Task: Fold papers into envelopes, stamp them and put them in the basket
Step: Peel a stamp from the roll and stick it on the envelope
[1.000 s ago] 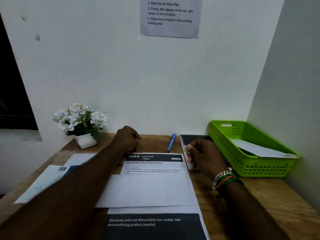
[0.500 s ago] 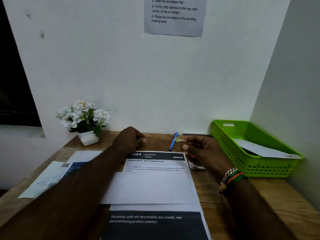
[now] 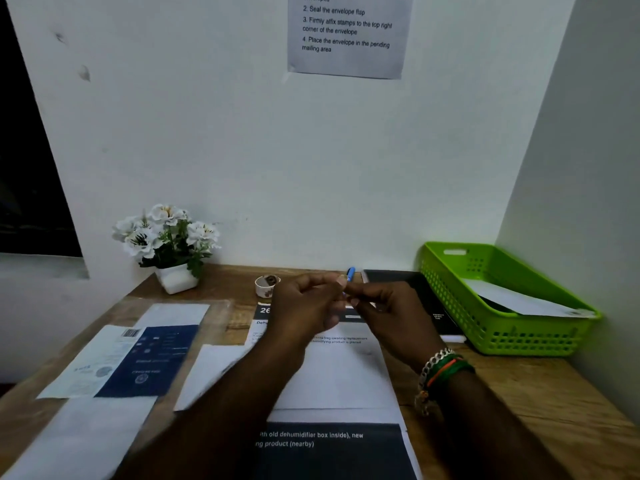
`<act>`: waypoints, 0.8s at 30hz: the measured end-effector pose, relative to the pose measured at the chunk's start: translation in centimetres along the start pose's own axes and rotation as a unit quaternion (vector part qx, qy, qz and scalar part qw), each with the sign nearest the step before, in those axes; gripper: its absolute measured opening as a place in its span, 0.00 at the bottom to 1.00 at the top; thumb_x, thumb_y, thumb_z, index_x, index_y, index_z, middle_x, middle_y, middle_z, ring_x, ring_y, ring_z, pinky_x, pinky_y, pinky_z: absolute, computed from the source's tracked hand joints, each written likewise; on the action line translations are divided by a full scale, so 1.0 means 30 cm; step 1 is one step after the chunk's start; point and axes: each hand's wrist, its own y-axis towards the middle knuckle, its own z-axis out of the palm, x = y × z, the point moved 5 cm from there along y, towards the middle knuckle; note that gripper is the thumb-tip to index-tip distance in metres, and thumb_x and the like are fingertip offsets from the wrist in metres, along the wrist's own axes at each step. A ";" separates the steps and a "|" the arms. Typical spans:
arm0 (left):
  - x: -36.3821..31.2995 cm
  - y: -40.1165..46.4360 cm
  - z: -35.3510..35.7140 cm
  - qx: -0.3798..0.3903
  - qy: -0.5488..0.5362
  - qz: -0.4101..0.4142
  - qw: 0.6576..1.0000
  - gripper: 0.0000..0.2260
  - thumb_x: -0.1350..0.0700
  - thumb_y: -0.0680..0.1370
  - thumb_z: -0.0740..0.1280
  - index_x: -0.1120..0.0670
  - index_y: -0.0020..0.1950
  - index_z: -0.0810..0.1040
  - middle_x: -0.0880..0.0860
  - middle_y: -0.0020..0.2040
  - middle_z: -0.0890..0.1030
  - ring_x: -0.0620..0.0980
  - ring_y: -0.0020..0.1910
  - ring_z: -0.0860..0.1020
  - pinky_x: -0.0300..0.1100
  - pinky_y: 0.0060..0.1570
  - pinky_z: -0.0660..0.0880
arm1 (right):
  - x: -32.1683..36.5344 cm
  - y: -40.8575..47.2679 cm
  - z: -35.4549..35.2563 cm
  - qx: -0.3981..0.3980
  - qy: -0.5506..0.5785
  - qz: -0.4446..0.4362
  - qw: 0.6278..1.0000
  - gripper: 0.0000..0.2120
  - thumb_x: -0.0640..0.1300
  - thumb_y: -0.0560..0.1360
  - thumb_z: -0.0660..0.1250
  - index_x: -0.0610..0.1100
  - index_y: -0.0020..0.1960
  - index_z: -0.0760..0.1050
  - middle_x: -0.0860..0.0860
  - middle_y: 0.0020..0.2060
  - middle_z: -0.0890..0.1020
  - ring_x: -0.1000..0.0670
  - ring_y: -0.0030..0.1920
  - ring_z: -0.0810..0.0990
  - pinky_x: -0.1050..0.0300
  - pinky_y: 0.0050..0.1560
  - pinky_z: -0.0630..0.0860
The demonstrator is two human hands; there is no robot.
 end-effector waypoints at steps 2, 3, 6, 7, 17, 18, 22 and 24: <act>0.015 0.019 -0.020 -0.028 -0.017 0.015 0.999 0.04 0.61 0.78 0.74 0.54 0.51 0.85 0.56 0.47 0.88 0.49 0.44 0.87 0.41 0.39 0.81 | 0.002 0.003 0.003 0.000 0.006 -0.003 1.000 0.14 0.35 0.77 0.71 0.48 0.59 0.85 0.55 0.54 0.87 0.63 0.56 0.83 0.70 0.57 0.76; 0.020 0.024 -0.028 -0.031 -0.022 0.016 0.999 0.05 0.62 0.78 0.73 0.54 0.51 0.84 0.56 0.47 0.88 0.50 0.45 0.87 0.41 0.39 0.81 | -0.001 0.005 0.007 0.004 0.013 -0.003 1.000 0.14 0.34 0.77 0.71 0.47 0.59 0.85 0.55 0.54 0.87 0.62 0.55 0.83 0.68 0.57 0.76; 0.021 0.026 -0.044 -0.019 -0.024 0.029 0.999 0.09 0.67 0.77 0.72 0.56 0.53 0.84 0.57 0.48 0.88 0.53 0.47 0.88 0.40 0.40 0.81 | -0.025 0.007 0.020 0.017 0.070 0.037 0.997 0.15 0.32 0.78 0.69 0.45 0.60 0.84 0.53 0.52 0.88 0.53 0.54 0.86 0.59 0.53 0.82; 0.018 0.029 -0.051 -0.018 -0.016 0.041 0.999 0.10 0.69 0.76 0.72 0.57 0.54 0.84 0.57 0.48 0.88 0.53 0.47 0.87 0.40 0.39 0.81 | -0.034 0.006 0.022 0.017 0.103 0.065 0.992 0.15 0.32 0.78 0.69 0.44 0.60 0.84 0.52 0.51 0.88 0.51 0.53 0.86 0.58 0.50 0.83; -0.018 0.024 -0.045 -0.005 0.107 0.130 0.986 0.15 0.71 0.72 0.71 0.54 0.51 0.86 0.53 0.34 0.83 0.48 0.33 0.81 0.42 0.34 0.79 | -0.031 0.005 -0.004 -0.047 0.197 0.112 0.973 0.10 0.34 0.74 0.75 0.39 0.55 0.84 0.40 0.44 0.88 0.53 0.40 0.85 0.63 0.35 0.79; -0.019 0.025 -0.042 -0.006 0.122 0.135 0.983 0.15 0.71 0.72 0.71 0.54 0.51 0.86 0.51 0.32 0.83 0.48 0.31 0.81 0.41 0.32 0.78 | -0.028 0.008 -0.006 -0.048 0.197 0.106 0.974 0.12 0.33 0.73 0.76 0.38 0.56 0.84 0.41 0.45 0.88 0.53 0.39 0.85 0.63 0.35 0.79; -0.022 0.025 -0.034 0.005 0.179 0.158 0.971 0.11 0.66 0.74 0.73 0.52 0.50 0.87 0.47 0.32 0.84 0.54 0.37 0.85 0.40 0.33 0.77 | -0.028 0.010 -0.008 -0.039 0.174 0.093 0.980 0.09 0.34 0.73 0.75 0.36 0.53 0.84 0.41 0.41 0.87 0.55 0.36 0.83 0.63 0.34 0.78; -0.025 0.019 -0.032 0.019 0.193 0.165 0.967 0.10 0.66 0.74 0.73 0.53 0.50 0.87 0.51 0.35 0.85 0.53 0.39 0.86 0.38 0.34 0.77 | -0.035 0.010 -0.008 -0.034 0.173 0.106 0.979 0.06 0.35 0.75 0.74 0.35 0.51 0.84 0.39 0.39 0.86 0.56 0.34 0.82 0.63 0.33 0.76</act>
